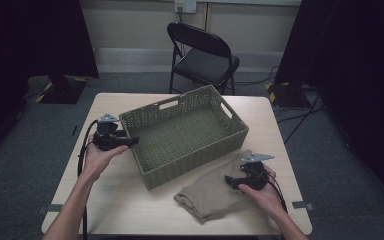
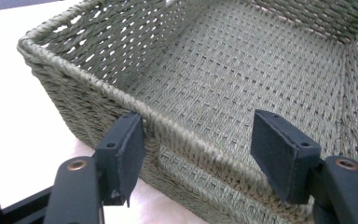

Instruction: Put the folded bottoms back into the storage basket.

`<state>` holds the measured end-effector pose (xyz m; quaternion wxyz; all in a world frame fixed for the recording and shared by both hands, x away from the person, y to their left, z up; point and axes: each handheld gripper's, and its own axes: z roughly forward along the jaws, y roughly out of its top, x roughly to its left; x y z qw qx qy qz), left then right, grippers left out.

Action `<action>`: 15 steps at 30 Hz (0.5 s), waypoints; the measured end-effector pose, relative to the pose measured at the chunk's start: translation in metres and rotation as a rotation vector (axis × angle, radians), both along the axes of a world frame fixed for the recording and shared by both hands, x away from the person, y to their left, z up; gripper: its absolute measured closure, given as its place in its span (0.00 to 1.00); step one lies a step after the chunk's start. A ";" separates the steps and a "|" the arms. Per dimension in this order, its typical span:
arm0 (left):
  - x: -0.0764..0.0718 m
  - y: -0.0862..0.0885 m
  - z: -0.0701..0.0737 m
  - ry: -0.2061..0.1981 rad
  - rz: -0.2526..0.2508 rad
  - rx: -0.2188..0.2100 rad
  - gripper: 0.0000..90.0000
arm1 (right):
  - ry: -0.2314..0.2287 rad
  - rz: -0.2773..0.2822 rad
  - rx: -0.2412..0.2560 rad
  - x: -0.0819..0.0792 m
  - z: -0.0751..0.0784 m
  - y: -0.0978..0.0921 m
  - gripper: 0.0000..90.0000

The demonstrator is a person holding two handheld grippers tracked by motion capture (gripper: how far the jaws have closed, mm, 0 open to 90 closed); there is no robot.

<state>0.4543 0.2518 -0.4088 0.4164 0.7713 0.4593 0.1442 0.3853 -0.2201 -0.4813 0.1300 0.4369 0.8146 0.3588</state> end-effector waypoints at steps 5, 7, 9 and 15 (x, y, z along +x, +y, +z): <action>0.005 -0.002 -0.001 -0.011 -0.001 0.000 0.39 | 0.007 -0.015 0.011 -0.005 0.000 0.007 0.19; 0.005 0.000 0.000 -0.003 -0.006 -0.014 0.39 | 0.004 -0.013 0.008 -0.006 0.000 0.009 0.19; 0.005 0.004 0.000 0.007 -0.005 -0.050 0.39 | 0.004 -0.010 0.010 -0.006 0.000 0.008 0.19; -0.001 0.009 0.010 -0.018 0.025 -0.094 0.37 | 0.009 -0.008 0.019 -0.005 0.001 0.007 0.20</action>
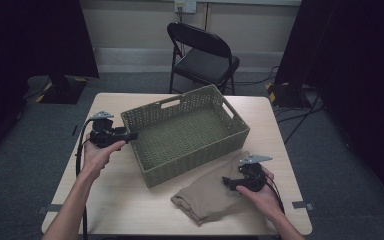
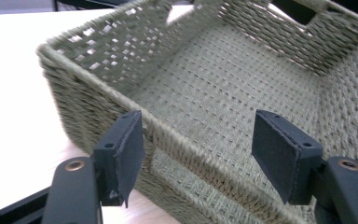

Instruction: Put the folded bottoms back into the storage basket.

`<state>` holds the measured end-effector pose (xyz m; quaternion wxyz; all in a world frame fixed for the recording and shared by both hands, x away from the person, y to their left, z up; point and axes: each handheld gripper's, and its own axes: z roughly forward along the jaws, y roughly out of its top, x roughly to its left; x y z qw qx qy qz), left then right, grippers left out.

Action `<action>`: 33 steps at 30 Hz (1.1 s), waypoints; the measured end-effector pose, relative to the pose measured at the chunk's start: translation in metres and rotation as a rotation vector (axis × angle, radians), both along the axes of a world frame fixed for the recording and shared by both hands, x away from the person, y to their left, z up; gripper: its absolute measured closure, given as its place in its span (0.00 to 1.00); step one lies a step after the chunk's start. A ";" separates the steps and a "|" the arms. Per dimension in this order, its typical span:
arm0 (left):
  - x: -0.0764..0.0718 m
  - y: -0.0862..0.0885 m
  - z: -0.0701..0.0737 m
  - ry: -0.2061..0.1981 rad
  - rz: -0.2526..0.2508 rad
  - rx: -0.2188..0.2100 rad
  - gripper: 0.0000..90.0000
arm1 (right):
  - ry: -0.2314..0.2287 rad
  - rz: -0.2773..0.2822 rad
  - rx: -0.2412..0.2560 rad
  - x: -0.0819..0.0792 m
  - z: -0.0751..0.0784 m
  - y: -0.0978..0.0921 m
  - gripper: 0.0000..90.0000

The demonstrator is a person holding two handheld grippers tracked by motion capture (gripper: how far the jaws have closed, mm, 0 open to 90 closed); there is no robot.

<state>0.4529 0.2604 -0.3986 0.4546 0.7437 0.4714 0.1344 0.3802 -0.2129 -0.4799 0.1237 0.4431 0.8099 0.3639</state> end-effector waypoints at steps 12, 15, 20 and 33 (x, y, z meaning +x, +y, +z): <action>-0.032 -0.011 0.027 -0.077 -0.057 -0.023 0.43 | -0.005 0.002 0.016 0.001 0.009 -0.006 0.27; -0.038 -0.014 0.027 -0.084 -0.068 -0.012 0.43 | -0.010 0.003 0.022 0.002 0.011 -0.008 0.27; -0.053 -0.022 0.027 -0.082 -0.110 -0.047 0.45 | -0.024 -0.041 0.053 0.005 0.020 -0.022 0.30; -0.092 -0.065 0.035 -0.138 -0.230 -0.081 0.50 | -0.038 -0.077 0.072 0.008 0.026 -0.040 0.30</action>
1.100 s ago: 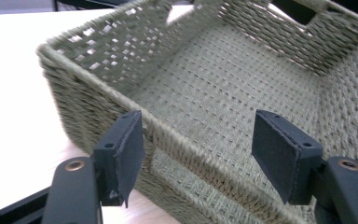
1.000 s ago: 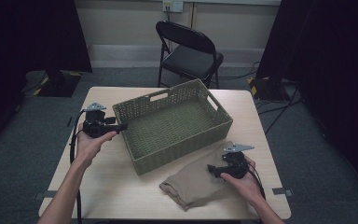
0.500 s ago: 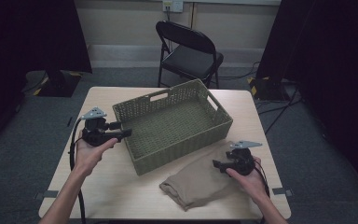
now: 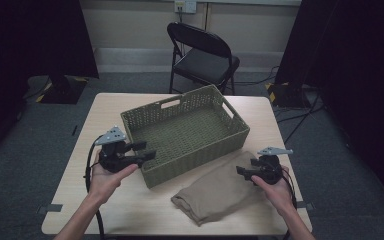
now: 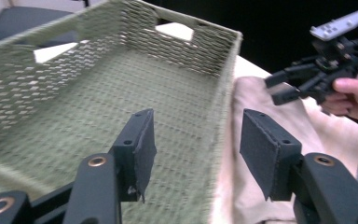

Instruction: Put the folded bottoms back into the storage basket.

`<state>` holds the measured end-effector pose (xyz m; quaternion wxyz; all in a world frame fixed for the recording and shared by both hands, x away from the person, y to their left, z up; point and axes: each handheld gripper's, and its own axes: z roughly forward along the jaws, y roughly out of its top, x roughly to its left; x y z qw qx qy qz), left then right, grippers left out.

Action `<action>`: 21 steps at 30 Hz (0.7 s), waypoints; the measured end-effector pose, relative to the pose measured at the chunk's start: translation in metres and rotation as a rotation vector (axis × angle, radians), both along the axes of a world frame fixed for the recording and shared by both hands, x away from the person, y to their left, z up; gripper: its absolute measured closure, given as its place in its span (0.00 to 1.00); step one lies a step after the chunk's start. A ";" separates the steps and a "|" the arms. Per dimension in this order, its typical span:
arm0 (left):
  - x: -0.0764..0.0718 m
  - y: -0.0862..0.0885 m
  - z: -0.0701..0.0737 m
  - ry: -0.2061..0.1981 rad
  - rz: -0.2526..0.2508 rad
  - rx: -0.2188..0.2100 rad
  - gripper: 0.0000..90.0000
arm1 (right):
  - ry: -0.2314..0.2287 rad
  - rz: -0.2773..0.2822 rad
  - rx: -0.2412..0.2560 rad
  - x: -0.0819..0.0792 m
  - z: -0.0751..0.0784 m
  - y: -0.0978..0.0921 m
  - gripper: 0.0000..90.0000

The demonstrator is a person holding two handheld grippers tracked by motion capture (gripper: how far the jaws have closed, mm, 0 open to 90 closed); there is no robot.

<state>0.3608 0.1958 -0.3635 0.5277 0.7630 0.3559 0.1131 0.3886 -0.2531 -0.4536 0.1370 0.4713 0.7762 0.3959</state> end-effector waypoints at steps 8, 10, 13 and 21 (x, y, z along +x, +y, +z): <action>-0.011 -0.026 -0.009 0.028 -0.065 0.020 0.55 | -0.027 -0.021 0.028 0.002 0.007 -0.013 0.30; -0.013 -0.029 -0.008 0.020 -0.065 0.035 0.55 | -0.026 -0.028 0.027 0.002 0.008 -0.017 0.30; -0.023 -0.041 -0.010 0.004 -0.095 0.066 0.58 | -0.023 -0.041 0.026 0.004 0.008 -0.022 0.31; -0.037 -0.060 -0.026 0.025 -0.169 0.106 0.59 | -0.025 -0.049 -0.024 0.008 0.005 -0.032 0.39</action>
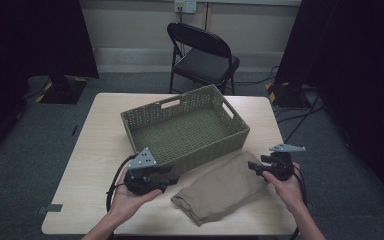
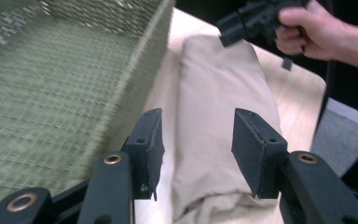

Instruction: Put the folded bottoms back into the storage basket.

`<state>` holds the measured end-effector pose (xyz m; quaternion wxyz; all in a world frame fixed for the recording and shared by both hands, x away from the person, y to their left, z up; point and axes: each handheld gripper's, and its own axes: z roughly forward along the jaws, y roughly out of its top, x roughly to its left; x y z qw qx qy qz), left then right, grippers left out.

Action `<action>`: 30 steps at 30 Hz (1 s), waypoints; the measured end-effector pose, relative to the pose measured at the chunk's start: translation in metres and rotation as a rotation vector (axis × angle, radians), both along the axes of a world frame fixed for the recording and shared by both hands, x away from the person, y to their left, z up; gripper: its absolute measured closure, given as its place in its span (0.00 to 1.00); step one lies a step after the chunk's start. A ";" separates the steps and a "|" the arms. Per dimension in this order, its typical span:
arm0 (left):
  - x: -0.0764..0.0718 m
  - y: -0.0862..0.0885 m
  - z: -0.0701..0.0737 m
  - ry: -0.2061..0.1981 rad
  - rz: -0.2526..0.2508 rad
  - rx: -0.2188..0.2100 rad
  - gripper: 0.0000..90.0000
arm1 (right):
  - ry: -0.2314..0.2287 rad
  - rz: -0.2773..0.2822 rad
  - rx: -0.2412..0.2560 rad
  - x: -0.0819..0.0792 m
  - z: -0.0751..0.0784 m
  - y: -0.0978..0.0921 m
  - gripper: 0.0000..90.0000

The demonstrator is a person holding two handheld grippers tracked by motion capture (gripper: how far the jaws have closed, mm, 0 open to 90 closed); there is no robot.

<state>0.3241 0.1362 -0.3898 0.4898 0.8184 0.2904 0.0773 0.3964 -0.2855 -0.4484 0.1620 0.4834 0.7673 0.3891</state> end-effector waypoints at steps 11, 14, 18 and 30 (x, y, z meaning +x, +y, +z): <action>-0.004 -0.034 -0.036 0.059 -0.078 0.094 0.61 | 0.042 -0.025 -0.043 0.004 -0.018 -0.007 0.37; -0.007 -0.045 -0.052 0.081 -0.112 0.139 0.62 | 0.068 -0.015 -0.038 0.003 -0.025 -0.005 0.39; -0.013 -0.056 -0.069 0.132 -0.140 0.176 0.62 | 0.060 0.029 -0.051 -0.008 -0.024 0.006 0.44; -0.004 -0.056 -0.090 0.147 -0.157 0.285 0.64 | 0.097 0.096 -0.047 -0.032 -0.025 0.012 0.47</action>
